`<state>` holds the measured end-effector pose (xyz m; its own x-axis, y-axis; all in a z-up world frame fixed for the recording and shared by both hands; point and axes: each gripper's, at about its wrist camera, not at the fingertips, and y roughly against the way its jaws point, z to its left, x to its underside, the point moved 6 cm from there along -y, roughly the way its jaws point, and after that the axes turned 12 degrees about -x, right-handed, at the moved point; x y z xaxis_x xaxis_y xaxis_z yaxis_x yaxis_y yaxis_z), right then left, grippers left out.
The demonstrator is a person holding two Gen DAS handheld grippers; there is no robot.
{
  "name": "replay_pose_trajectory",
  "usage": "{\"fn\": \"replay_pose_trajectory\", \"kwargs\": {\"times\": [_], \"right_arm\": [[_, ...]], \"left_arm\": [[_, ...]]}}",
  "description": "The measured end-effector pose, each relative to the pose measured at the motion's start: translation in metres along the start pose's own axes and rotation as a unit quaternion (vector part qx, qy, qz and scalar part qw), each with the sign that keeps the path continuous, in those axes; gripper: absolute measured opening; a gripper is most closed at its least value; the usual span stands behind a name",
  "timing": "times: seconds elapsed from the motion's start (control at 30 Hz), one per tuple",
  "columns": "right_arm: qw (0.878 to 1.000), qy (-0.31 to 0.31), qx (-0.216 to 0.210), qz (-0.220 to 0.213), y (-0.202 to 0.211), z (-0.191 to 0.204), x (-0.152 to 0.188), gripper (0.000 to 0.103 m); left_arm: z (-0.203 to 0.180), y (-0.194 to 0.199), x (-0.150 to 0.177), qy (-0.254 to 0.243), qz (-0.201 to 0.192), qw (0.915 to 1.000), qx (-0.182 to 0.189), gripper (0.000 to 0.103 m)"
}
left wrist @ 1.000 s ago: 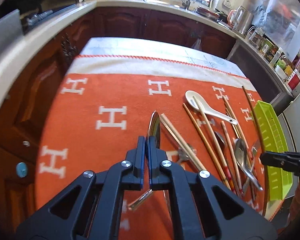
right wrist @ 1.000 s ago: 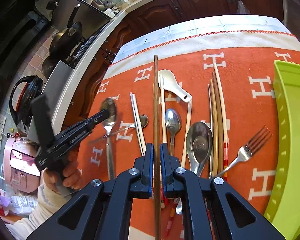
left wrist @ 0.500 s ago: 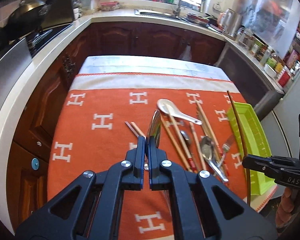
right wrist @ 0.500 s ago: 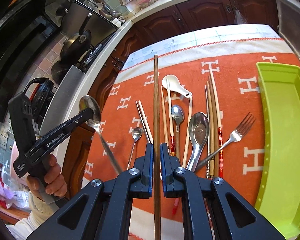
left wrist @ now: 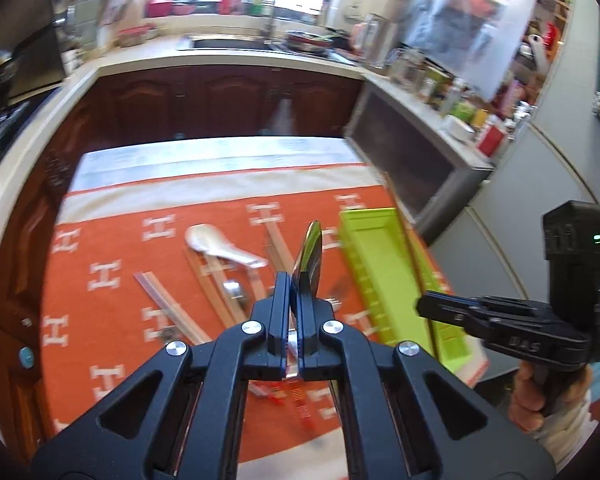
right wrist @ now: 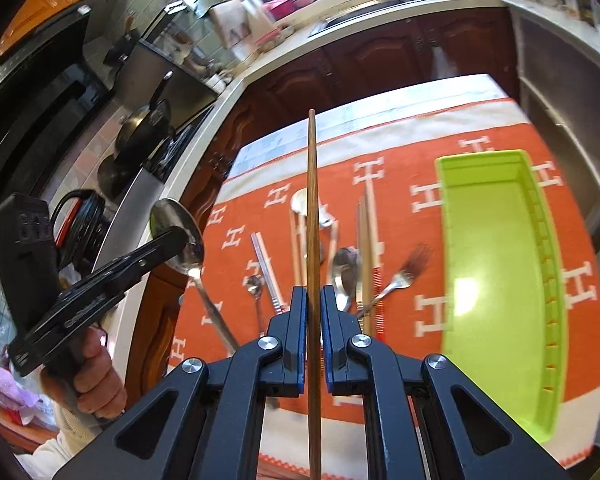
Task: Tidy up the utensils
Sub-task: 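Carry the spoon and chopstick into the green tray and open both tools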
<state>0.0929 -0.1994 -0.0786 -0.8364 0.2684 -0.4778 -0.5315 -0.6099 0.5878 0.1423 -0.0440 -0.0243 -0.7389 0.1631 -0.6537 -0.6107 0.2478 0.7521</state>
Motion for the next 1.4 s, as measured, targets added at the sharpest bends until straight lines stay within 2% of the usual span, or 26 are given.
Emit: {"fn": "replay_pose_trajectory", "kwargs": {"times": [0.2, 0.33, 0.4, 0.63, 0.77, 0.9, 1.13, 1.3, 1.4], "right_arm": [[0.999, -0.020, 0.043, -0.025, 0.035, -0.045, -0.014, 0.006], [0.996, -0.042, 0.073, -0.025, 0.044, -0.088, -0.018, 0.006], [0.994, -0.050, 0.095, -0.022, 0.044, -0.111, -0.018, 0.006], [0.990, -0.085, 0.111, 0.010, 0.028, -0.167, -0.005, 0.006], [0.989, -0.091, 0.111, 0.032, 0.011, -0.188, 0.005, 0.006], [0.988, -0.098, 0.104, 0.056, -0.012, -0.195, 0.015, 0.006], [0.989, -0.107, 0.047, 0.086, -0.043, -0.184, 0.034, 0.007], [0.990, -0.101, 0.051, 0.083, -0.050, -0.178, 0.043, 0.007], [0.990, -0.092, 0.086, 0.069, -0.046, -0.177, 0.042, 0.007]], "left_arm": [[-0.080, -0.007, -0.018, -0.035, 0.010, 0.9981, 0.050, 0.001], [-0.120, -0.028, -0.028, -0.046, 0.026, 0.9961, 0.070, 0.001], [-0.138, -0.047, -0.031, -0.046, 0.040, 0.9949, 0.081, 0.001], [-0.170, -0.134, -0.019, -0.064, 0.098, 0.9906, 0.071, 0.001], [-0.172, -0.170, -0.003, -0.072, 0.122, 0.9885, 0.052, 0.001], [-0.158, -0.193, 0.013, -0.066, 0.149, 0.9856, 0.044, 0.001], [-0.132, -0.202, 0.025, -0.061, 0.159, 0.9850, 0.028, 0.001], [-0.131, -0.195, 0.022, -0.063, 0.150, 0.9863, 0.023, 0.001], [-0.133, -0.192, 0.021, -0.067, 0.147, 0.9867, 0.023, 0.001]]}}
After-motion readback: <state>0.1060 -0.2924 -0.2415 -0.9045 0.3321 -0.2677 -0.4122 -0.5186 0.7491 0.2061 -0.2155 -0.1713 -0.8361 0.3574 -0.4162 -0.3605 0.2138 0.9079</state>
